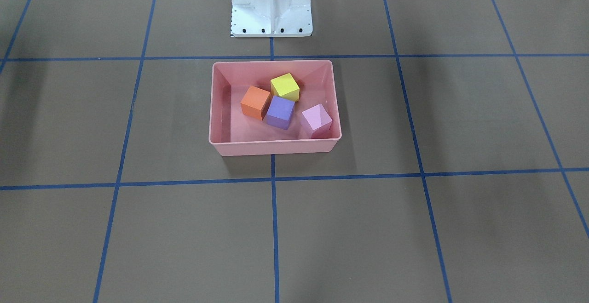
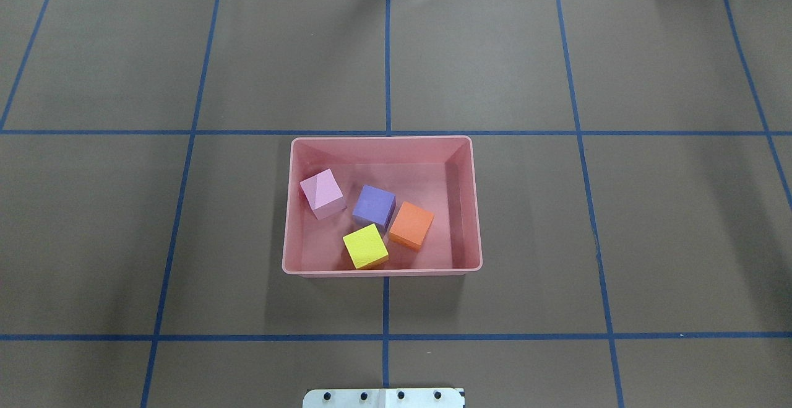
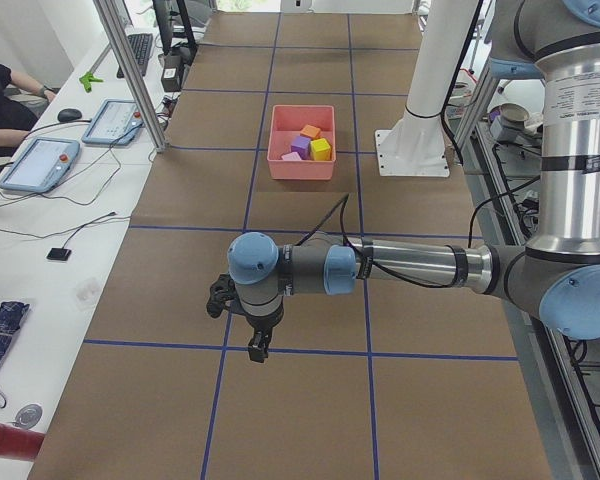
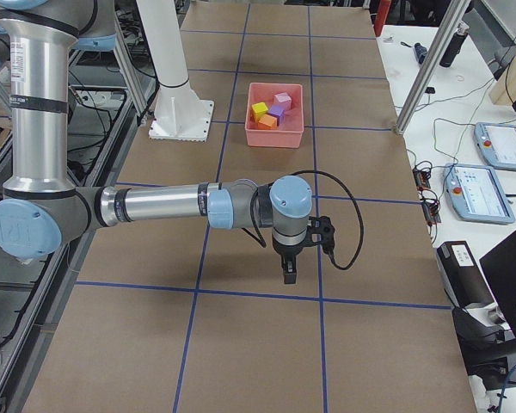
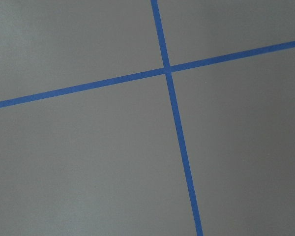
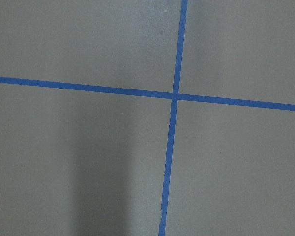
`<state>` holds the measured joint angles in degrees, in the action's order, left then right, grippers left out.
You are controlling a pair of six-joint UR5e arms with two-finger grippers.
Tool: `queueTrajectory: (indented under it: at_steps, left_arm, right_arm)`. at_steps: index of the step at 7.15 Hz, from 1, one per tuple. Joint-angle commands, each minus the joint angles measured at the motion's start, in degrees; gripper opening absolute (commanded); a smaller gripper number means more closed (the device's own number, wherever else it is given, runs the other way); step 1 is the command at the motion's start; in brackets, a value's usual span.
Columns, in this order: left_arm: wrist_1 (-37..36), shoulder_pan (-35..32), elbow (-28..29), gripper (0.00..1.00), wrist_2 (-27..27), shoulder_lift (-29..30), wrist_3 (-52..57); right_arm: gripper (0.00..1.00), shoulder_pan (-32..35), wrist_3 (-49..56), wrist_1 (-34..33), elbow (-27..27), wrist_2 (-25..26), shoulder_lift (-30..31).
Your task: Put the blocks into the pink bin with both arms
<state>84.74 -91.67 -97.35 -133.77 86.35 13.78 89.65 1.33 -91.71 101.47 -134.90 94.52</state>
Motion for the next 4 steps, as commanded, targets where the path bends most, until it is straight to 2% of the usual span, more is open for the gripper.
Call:
queueTrajectory:
  at_steps: [1, 4]
  left_arm:
    - [0.1, -0.1, 0.3, 1.00, -0.1, -0.1, 0.4]
    - [2.6, -0.1, 0.5, 1.00, -0.2, -2.3, 0.4]
  right_arm:
    - [0.99, 0.0, 0.0, 0.0, 0.0, 0.0, -0.5]
    - [1.00, -0.1, 0.0, 0.5, -0.1, 0.0, -0.6]
